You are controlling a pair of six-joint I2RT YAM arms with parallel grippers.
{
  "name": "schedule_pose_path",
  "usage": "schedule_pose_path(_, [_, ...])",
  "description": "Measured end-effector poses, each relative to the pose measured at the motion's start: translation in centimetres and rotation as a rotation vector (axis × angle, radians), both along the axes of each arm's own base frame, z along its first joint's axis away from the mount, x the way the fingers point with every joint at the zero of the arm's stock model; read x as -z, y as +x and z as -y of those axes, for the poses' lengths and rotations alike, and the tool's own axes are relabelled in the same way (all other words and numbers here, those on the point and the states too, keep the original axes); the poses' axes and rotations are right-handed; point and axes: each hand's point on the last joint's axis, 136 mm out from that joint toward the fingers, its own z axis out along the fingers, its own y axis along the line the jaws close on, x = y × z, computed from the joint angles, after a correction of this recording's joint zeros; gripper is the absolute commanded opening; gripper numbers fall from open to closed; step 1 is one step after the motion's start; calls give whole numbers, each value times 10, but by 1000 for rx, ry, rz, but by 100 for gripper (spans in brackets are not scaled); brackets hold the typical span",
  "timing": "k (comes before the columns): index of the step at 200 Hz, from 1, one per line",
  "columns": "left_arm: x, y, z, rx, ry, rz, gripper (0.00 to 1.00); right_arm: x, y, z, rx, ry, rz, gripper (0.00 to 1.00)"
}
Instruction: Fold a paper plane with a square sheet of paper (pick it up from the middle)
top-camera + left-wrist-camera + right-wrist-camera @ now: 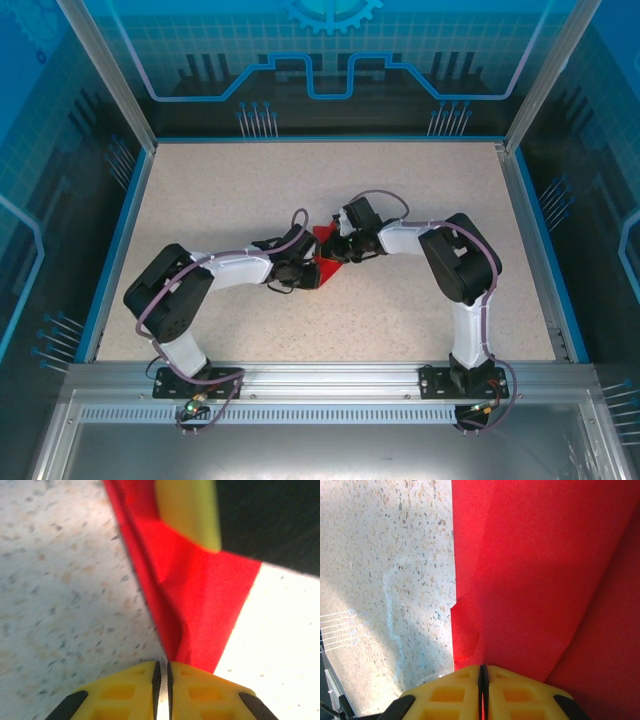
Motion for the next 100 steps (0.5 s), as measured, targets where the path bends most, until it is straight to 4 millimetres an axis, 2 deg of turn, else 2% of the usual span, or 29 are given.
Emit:
schedule_pose_path(46, [-7,-10,-15,-14,64,-31,31,-1,2,-1,-1,14,6,11])
schedule_pose_path(75, [-27,-5,-8,-24,22,10,31,-1,4,-2,1,42,-2,10])
schedule_pose_path(100, [-37,3,4,-17,-37,43,26,-2,4,-2,1,55,-3,10])
